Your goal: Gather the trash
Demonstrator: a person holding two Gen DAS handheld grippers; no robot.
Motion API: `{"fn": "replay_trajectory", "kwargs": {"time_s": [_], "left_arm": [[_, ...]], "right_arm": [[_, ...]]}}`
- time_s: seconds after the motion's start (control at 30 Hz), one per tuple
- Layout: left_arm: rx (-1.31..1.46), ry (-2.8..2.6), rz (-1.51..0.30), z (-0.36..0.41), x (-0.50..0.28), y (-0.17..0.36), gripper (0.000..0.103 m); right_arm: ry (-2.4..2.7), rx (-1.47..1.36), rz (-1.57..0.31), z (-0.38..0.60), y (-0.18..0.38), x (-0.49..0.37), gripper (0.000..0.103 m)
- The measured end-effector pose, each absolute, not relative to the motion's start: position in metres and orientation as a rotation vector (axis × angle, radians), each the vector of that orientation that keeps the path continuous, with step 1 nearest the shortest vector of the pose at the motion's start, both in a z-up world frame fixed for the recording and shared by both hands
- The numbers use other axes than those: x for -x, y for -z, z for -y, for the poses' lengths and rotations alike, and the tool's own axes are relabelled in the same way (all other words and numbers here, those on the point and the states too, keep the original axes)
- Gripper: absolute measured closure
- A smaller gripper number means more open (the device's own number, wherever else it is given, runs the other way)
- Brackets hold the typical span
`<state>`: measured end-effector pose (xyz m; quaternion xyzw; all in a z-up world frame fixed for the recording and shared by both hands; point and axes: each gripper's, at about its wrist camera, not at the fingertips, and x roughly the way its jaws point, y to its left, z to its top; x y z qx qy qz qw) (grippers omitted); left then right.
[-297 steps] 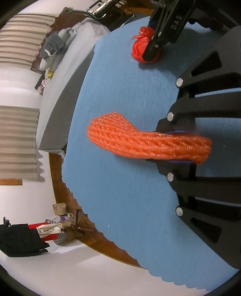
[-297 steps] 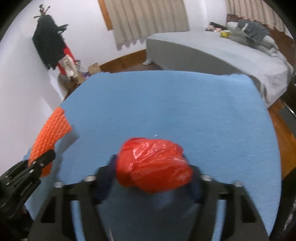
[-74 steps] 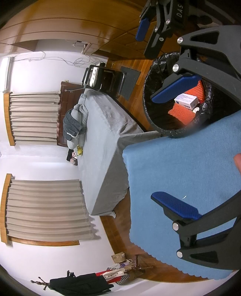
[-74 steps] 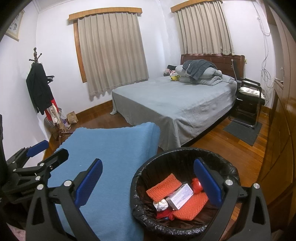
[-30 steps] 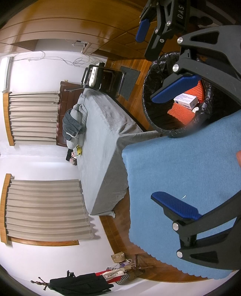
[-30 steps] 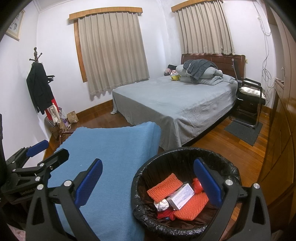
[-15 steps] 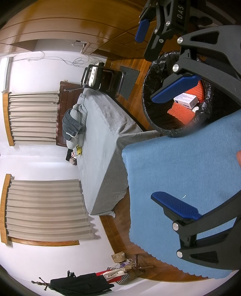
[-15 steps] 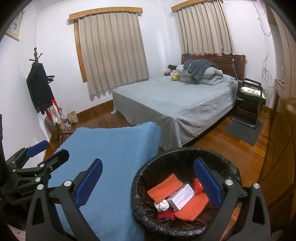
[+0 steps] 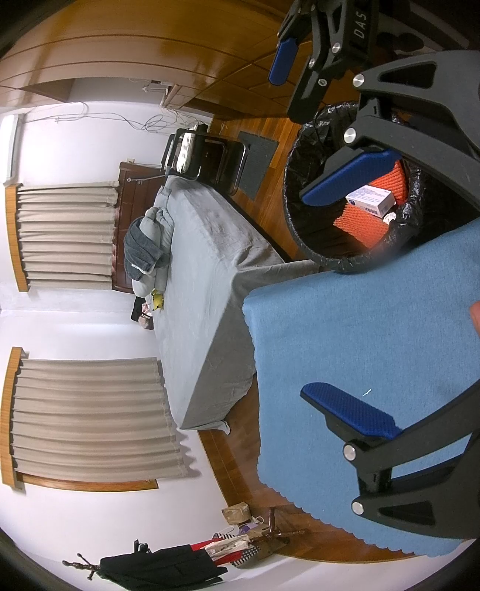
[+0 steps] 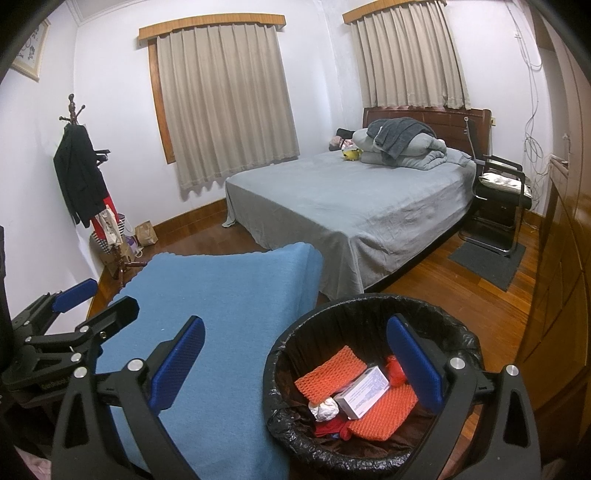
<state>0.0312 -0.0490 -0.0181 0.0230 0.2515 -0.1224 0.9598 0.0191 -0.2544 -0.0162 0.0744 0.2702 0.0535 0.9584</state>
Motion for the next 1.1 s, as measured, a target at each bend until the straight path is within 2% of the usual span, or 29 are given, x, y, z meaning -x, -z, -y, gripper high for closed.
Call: {"fn": "replay_trajectory", "kwargs": {"time_s": [1.1], "left_arm": [[-0.048, 0.247, -0.513, 0.051, -0.0315, 0.017, 0.009]], "right_arm": [[-0.11, -0.154, -0.551, 0.2509, 0.0157, -0.0206, 0.006]]}}
